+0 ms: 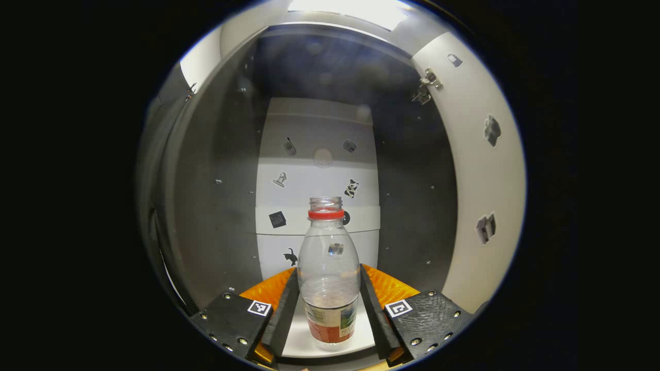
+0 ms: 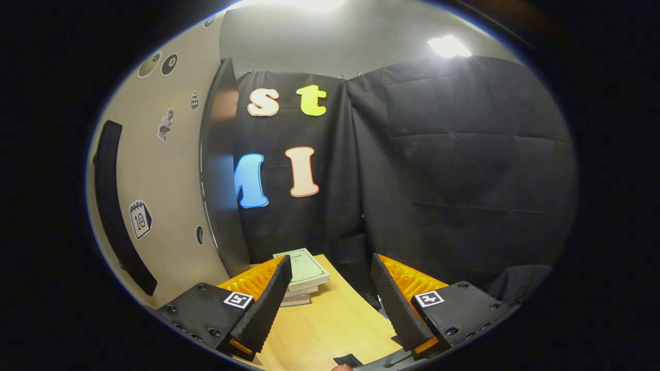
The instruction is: Open the cabinet door with the right hand, grasp the bottle in the cabinet with the left hand and place it on the coaster, then close the cabinet door with the right hand.
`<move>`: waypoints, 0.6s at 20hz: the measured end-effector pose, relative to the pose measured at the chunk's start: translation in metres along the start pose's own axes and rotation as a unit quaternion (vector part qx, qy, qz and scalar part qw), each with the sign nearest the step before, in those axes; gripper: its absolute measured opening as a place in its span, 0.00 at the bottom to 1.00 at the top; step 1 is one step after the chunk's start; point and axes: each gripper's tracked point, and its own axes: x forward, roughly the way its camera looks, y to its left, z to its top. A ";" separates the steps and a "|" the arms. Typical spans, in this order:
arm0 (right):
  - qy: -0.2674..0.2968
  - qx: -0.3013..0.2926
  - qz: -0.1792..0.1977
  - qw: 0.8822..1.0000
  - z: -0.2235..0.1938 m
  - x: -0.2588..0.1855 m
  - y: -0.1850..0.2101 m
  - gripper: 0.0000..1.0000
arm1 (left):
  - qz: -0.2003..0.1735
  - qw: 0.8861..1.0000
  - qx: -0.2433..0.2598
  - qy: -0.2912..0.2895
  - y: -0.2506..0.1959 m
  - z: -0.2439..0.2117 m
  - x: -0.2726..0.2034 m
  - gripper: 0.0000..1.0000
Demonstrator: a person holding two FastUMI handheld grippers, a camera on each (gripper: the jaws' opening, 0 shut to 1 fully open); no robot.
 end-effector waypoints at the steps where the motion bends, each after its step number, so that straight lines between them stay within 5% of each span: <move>1: -0.001 -0.001 0.007 1.000 0.000 -0.002 0.001 0.98 | 0.003 1.000 0.003 -0.002 0.000 0.003 -0.012 0.63; 3: -0.003 -0.002 0.021 1.000 0.001 -0.007 0.004 0.93 | 0.011 1.000 0.012 -0.005 0.003 0.005 -0.035 0.62; 12: -0.006 -0.002 0.077 0.997 -0.004 -0.030 0.010 0.98 | 0.053 0.998 0.034 -0.003 0.016 -0.009 -0.148 0.63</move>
